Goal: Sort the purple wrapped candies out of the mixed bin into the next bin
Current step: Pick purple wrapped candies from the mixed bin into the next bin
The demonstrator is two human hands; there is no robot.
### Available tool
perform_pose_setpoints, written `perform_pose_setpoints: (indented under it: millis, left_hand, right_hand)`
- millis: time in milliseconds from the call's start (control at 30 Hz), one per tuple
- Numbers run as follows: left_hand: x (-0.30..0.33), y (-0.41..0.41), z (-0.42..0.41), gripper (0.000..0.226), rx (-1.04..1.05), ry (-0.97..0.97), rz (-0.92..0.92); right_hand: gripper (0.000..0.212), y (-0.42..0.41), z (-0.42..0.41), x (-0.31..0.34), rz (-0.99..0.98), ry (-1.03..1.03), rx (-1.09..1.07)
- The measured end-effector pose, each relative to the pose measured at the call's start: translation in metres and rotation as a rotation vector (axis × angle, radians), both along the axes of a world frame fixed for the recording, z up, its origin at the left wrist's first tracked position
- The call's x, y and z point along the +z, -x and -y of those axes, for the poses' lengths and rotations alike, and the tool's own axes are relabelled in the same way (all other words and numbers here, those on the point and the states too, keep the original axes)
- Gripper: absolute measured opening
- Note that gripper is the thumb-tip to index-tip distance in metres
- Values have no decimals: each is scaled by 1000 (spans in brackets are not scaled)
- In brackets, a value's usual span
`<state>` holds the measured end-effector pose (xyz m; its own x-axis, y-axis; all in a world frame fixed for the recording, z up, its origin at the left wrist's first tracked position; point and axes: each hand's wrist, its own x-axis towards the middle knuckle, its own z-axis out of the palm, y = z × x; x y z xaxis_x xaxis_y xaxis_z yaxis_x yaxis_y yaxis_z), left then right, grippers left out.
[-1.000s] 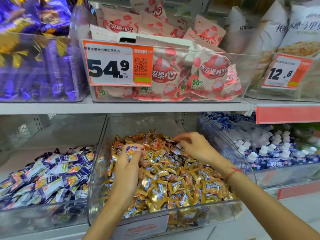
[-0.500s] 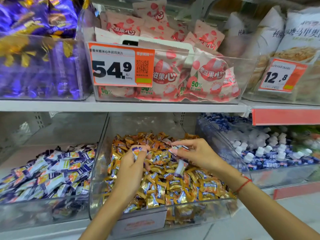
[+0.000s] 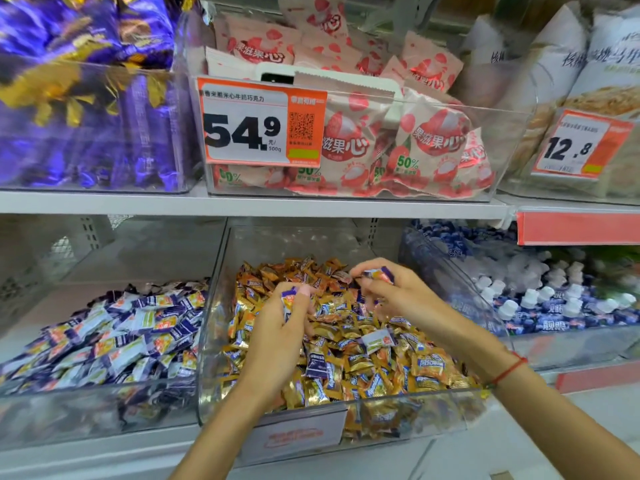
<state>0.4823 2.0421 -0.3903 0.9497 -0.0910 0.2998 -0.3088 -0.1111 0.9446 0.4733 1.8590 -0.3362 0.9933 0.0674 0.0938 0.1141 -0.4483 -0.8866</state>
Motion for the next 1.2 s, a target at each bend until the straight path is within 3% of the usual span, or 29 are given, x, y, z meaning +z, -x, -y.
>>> perform_pose_setpoints:
  millis: [100,167,233,333,400,467,567,667,833,1000,1133,1200]
  left_hand:
    - [1,0,-1,19,-3,18,-11]
    - [1,-1,-2,17,-40,-82,28]
    - [2,-2,-6,15,-80,-239,73]
    - [10,2,-17,29,-55,-571,97]
    - [16,7,-18,48,-19,-847,114]
    - [18,13,-13,53,-3,-1080,116]
    - [22,20,-5,57,6,-1272,89]
    - [26,20,-4,56,-11,-1340,63]
    - [26,23,-15,41,-28,-1227,125]
    - [43,53,-46,22,119,-724,292]
    - [46,54,-106,15,401,-335,287]
    - [40,40,-139,16,544,-263,287]
  right_hand:
    - [19,8,27,-11,25,513,171]
    - [28,12,34,-21,14,878,258]
    - [36,17,32,-25,0,1028,267]
    - [40,26,26,-25,89,1098,242]
    - [33,30,21,-28,130,1147,235]
    - [29,28,17,-30,105,1136,221]
    - [28,21,16,-28,49,1026,158]
    - [27,23,19,-29,43,822,122]
    - [20,32,11,-26,23,474,112]
    - [26,30,-31,-14,80,224,100]
    - [24,23,-98,2,135,163,213]
    - [27,12,-138,6,250,238,273]
